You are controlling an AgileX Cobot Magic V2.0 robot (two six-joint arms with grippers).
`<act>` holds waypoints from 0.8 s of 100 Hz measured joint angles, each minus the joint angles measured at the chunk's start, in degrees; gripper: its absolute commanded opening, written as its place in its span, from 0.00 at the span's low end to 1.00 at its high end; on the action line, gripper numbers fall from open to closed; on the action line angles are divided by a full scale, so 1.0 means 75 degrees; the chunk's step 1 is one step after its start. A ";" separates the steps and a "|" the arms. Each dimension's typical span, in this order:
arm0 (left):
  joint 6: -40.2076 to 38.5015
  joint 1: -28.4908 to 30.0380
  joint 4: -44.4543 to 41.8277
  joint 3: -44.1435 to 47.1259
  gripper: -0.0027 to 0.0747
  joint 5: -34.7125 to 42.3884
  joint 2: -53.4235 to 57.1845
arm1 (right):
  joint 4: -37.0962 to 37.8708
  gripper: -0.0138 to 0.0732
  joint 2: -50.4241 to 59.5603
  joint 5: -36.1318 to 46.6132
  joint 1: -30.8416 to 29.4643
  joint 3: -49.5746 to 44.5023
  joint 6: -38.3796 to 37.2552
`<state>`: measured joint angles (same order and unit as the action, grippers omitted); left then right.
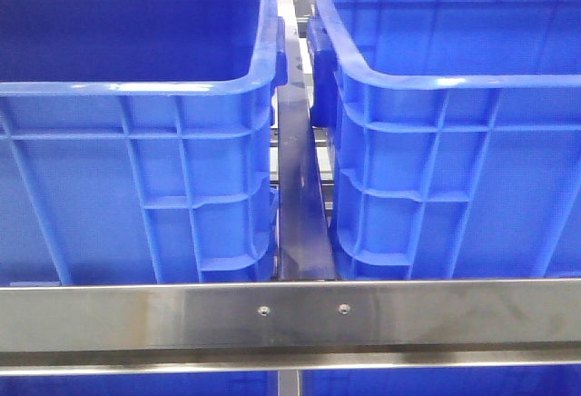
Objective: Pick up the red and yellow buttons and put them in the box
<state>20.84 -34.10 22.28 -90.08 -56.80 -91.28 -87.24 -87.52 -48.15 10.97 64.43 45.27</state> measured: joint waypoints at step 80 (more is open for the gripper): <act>0.0000 0.0000 0.0000 0.0000 0.86 -0.0114 0.0000 | 0.0775 0.50 -0.0410 0.3776 -0.1506 0.0481 0.5354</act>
<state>20.84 -34.10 22.28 -90.08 -57.65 -91.28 -81.43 -90.59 -19.83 -0.33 68.04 85.43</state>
